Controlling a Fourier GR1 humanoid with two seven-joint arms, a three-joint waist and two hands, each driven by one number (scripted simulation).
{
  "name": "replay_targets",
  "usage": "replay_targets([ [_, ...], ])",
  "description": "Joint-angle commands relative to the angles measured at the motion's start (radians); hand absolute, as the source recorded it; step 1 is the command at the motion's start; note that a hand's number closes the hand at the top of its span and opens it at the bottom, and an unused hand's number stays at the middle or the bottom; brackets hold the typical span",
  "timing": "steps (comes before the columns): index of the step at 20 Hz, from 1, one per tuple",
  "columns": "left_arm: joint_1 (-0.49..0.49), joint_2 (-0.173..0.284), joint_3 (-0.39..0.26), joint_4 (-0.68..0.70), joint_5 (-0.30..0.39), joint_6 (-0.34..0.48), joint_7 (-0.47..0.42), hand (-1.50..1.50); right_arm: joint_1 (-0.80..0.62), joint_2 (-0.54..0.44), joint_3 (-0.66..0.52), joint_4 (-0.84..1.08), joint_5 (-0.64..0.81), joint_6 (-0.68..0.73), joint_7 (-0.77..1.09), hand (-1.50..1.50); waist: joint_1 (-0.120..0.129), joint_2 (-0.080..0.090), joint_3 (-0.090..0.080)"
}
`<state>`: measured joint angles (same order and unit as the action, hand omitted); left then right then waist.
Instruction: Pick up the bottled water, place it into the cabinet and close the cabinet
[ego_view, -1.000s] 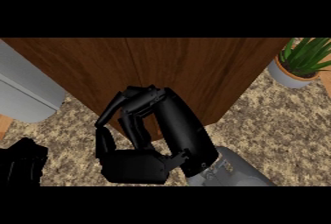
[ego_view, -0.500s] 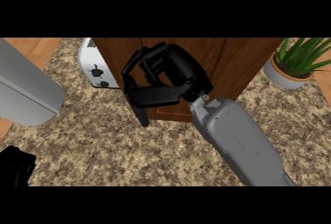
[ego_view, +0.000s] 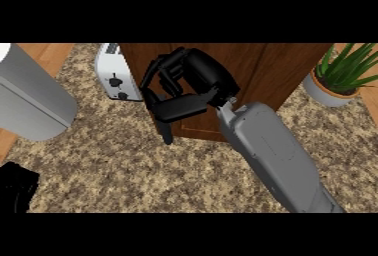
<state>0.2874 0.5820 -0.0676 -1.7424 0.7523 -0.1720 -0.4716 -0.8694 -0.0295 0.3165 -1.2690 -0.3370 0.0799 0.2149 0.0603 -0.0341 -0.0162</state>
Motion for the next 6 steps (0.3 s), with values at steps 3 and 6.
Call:
replay_targets([
  [3, -0.021, -0.016, -0.011, -0.01, -0.004, 0.022, 0.018, 1.5, -0.031, -0.108, -0.132, 0.187, 0.032, -0.033, -0.04, 1.5, -0.021, 0.056, 0.016],
  [6, -0.038, -0.002, -0.008, -0.012, 0.004, 0.008, 0.032, 1.5, -0.042, -0.135, -0.146, 0.204, 0.017, 0.011, -0.064, 1.5, -0.02, 0.061, 0.016],
])
